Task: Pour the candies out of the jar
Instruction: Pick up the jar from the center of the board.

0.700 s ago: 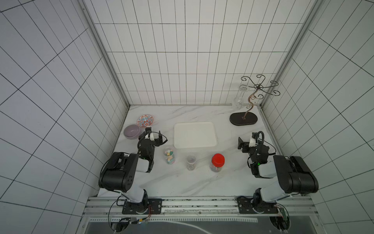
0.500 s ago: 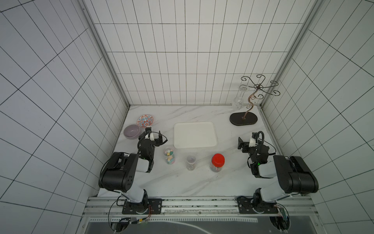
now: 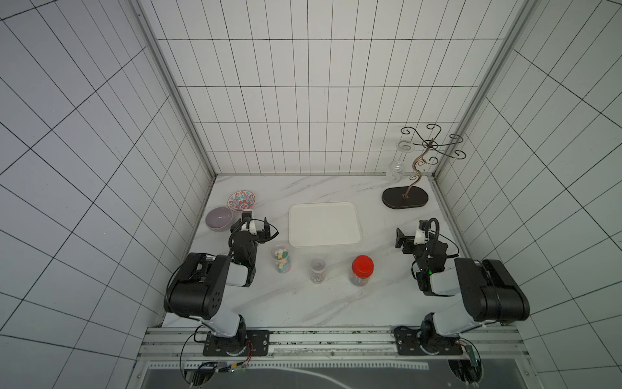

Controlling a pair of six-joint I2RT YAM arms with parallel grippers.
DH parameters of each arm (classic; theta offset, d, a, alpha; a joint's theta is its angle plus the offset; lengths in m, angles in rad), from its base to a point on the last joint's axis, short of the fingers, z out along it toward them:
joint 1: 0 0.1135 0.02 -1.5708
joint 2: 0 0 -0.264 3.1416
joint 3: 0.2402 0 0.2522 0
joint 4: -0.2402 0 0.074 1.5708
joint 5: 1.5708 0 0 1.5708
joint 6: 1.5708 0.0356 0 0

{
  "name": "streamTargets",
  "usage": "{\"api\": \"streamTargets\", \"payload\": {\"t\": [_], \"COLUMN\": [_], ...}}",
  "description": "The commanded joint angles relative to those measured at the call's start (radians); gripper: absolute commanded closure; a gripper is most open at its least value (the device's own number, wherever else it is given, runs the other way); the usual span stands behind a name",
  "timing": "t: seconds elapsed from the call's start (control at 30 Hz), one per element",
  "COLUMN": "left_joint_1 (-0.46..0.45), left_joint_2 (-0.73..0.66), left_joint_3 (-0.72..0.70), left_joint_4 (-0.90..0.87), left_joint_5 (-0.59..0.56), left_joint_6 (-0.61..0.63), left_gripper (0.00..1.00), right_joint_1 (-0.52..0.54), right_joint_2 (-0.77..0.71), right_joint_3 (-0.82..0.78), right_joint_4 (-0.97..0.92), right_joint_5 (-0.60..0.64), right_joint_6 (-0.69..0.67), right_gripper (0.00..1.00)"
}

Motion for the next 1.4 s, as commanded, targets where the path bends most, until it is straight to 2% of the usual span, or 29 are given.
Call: {"api": "streamTargets", "payload": {"t": [0.0,0.4,0.6,0.7,0.77,0.9,1.0,1.07,1.13,1.2,1.3,1.37], "left_joint_1": [0.002,0.002,-0.001,-0.006,-0.006,-0.004,-0.004,-0.003,0.000,-0.001,-0.004,-0.004], "left_joint_2": [0.008,0.003,-0.105,-0.224,-0.317,-0.411,-0.387,-0.372,-0.370,-0.367,-0.352,-0.330], "left_joint_3": [0.015,0.013,0.154,0.200,0.248,0.480,0.690,0.786,0.846,0.889,0.910,0.905], "left_joint_4": [0.028,0.035,-0.295,-0.424,-0.517,-0.891,-1.172,-1.302,-1.365,-1.412,-1.432,-1.433], "left_joint_5": [0.000,-0.001,-0.042,-0.079,-0.089,-0.103,-0.031,0.010,0.065,0.115,0.149,0.152], "left_joint_6": [-0.009,-0.013,-0.018,-0.048,-0.086,-0.282,-0.272,-0.257,-0.236,-0.224,-0.236,-0.247], "left_gripper": [0.03,0.03,0.03,0.03,0.03,0.03,0.03,0.03,0.03,0.03,0.03,0.03], "right_joint_1": [-0.011,-0.011,-0.012,-0.011,-0.012,-0.008,0.021,0.079,0.168,0.225,0.291,0.350], "right_joint_2": [0.007,0.006,-0.013,-0.073,-0.142,-0.281,-0.350,-0.389,-0.405,-0.393,-0.371,-0.373], "right_joint_3": [0.068,0.066,0.055,0.055,0.097,0.238,0.386,0.471,0.585,0.706,0.881,0.956], "right_joint_4": [0.037,0.040,0.050,0.002,-0.137,-0.508,-0.787,-0.938,-1.129,-1.326,-1.606,-1.724], "right_joint_5": [-0.012,-0.015,-0.014,0.008,0.027,0.023,-0.013,0.045,0.181,0.218,0.155,0.111], "right_joint_6": [-0.007,-0.004,-0.003,0.007,0.021,0.106,0.155,0.166,0.177,0.175,0.195,0.207], "right_gripper": [0.00,0.00,0.00,0.00,0.00,0.00,0.00,0.00,0.00,0.00,0.00,0.00]}}
